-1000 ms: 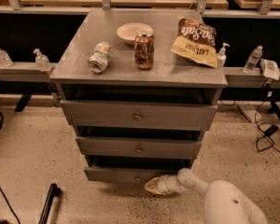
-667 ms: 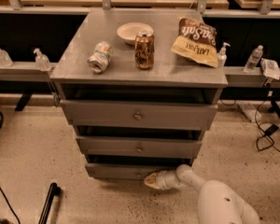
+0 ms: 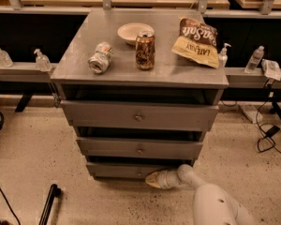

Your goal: Close bottom drawer

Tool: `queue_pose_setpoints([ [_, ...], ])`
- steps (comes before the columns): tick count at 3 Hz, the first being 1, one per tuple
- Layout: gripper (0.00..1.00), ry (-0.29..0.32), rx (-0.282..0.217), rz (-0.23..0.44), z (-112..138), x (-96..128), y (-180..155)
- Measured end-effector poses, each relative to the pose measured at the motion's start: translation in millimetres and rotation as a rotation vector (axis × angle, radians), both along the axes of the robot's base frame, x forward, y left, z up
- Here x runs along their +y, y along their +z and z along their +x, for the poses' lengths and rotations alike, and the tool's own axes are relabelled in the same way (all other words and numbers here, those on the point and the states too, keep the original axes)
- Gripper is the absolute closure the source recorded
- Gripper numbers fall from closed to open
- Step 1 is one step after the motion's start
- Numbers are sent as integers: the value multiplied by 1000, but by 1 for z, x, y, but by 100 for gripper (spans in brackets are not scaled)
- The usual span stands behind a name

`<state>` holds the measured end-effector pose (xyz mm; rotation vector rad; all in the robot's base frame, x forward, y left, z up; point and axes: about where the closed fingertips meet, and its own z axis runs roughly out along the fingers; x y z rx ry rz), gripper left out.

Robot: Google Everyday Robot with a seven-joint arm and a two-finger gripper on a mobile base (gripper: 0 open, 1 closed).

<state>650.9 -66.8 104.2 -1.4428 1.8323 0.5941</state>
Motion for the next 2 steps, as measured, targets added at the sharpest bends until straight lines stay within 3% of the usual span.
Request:
queue_pose_setpoints([
  [2, 100, 10, 7, 23, -5, -1, -2],
])
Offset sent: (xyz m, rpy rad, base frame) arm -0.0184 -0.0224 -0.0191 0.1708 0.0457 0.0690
